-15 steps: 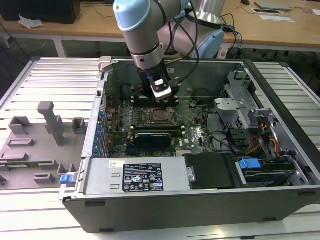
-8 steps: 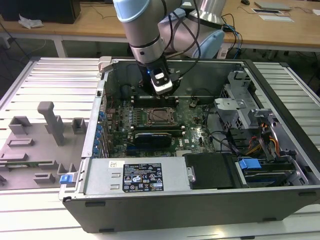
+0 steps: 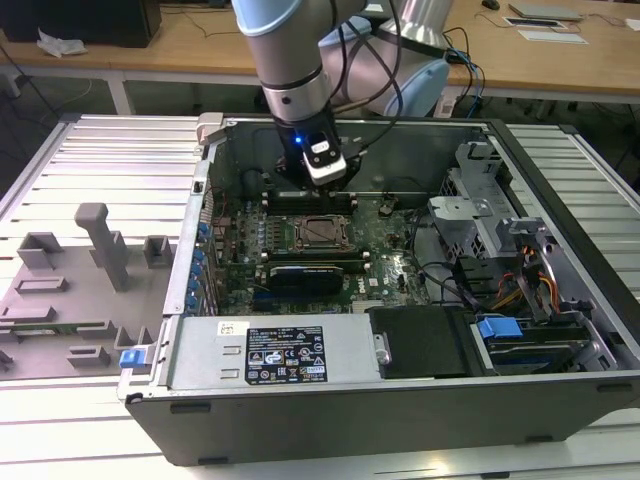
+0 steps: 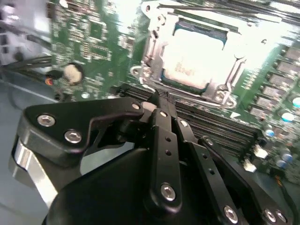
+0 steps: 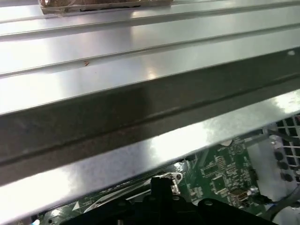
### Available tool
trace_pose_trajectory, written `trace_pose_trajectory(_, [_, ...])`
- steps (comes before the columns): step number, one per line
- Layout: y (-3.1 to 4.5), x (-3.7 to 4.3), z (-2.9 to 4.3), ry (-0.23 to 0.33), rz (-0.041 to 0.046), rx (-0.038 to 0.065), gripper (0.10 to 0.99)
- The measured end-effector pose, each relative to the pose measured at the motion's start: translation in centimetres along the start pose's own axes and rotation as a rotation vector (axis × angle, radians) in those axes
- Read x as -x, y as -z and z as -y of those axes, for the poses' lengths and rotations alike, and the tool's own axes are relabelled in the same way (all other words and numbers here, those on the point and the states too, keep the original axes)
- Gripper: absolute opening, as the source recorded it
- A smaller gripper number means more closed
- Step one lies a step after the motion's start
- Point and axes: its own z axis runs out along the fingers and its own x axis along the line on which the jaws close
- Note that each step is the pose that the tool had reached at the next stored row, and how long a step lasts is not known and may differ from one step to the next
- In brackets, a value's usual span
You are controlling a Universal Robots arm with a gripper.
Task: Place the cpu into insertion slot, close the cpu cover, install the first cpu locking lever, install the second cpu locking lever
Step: 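Install the first cpu locking lever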
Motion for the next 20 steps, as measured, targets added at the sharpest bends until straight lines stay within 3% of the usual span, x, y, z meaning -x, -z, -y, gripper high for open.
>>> trace_pose_trajectory(2, [-0.09,0.28,-0.08,-0.002,-0.0354,-0.011,0.106])
trace_pose_trajectory(3, [-0.16,0.51,-0.13,-0.003,-0.0661,-0.020,0.106])
trace_pose_trajectory(5, [-0.25,0.79,-0.20,-0.006,-0.1040,-0.032,0.106])
trace_pose_trajectory(7, [-0.35,1.06,-0.28,-0.007,-0.1571,-0.053,0.106])
trace_pose_trajectory(8, [-0.36,1.08,-0.28,-0.007,-0.1658,-0.057,0.106])
trace_pose_trajectory(10, [-0.36,1.09,-0.25,-0.006,-0.1645,-0.063,0.106])
trace_pose_trajectory(11, [-0.34,1.19,0.07,-0.005,-0.1626,-0.070,0.106])
trace_pose_trajectory(15, [-0.32,1.37,0.67,0.002,-0.1600,-0.079,0.106])
trace_pose_trajectory(20, [-0.39,1.42,0.93,0.045,-0.1627,-0.074,0.106])
